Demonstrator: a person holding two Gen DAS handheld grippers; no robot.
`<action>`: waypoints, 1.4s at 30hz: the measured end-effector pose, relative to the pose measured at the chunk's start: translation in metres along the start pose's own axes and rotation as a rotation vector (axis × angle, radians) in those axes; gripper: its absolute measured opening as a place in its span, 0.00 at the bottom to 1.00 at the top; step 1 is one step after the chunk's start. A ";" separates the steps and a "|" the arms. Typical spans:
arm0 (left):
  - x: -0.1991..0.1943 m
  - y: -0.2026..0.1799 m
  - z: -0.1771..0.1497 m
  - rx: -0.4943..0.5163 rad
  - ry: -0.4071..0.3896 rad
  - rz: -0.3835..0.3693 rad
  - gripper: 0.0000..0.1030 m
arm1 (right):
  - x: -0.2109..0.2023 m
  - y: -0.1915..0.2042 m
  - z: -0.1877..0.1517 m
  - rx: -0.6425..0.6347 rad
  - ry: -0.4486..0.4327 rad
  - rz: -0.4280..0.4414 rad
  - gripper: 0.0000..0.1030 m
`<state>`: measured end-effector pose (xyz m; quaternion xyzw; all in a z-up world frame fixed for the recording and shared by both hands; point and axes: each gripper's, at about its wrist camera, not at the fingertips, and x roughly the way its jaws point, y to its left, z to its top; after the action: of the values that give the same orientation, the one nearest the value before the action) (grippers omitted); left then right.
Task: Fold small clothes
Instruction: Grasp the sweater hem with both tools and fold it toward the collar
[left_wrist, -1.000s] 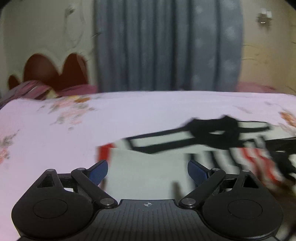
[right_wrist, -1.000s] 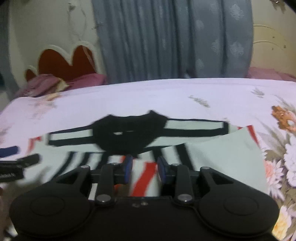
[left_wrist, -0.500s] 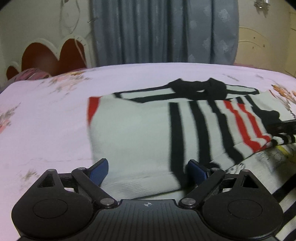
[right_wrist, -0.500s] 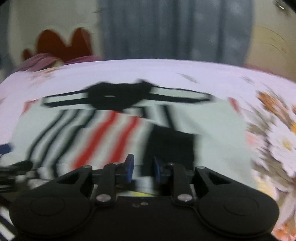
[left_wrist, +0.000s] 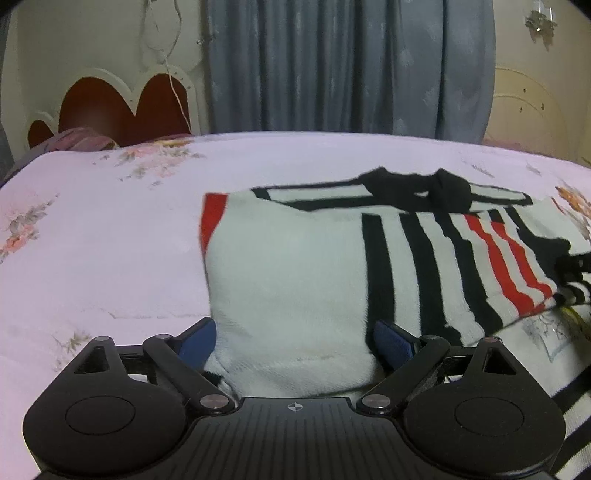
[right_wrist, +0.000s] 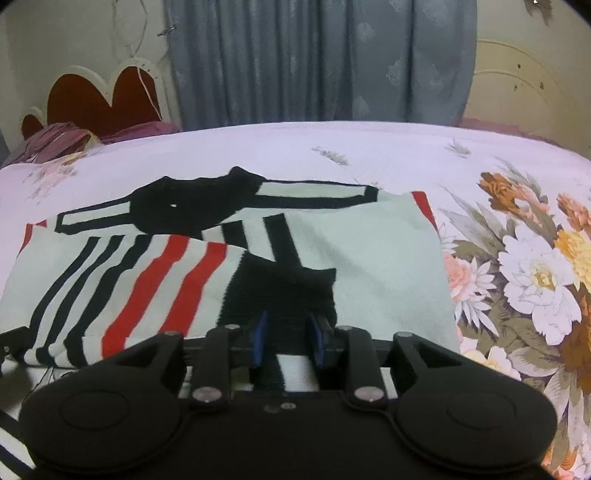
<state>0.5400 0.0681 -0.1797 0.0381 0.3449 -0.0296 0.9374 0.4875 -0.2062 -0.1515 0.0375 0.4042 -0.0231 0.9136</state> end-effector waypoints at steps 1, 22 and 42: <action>0.000 0.002 0.003 0.002 -0.013 0.000 0.89 | 0.001 -0.002 0.001 0.004 0.006 0.004 0.23; 0.086 0.017 0.083 0.038 0.001 -0.044 0.90 | 0.056 -0.032 0.072 -0.003 -0.021 -0.056 0.33; -0.049 0.007 0.013 0.004 -0.067 0.012 1.00 | -0.052 -0.013 0.006 -0.003 -0.040 0.041 0.48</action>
<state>0.5118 0.0754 -0.1375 0.0409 0.3131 -0.0257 0.9485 0.4566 -0.2188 -0.1097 0.0438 0.3849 -0.0043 0.9219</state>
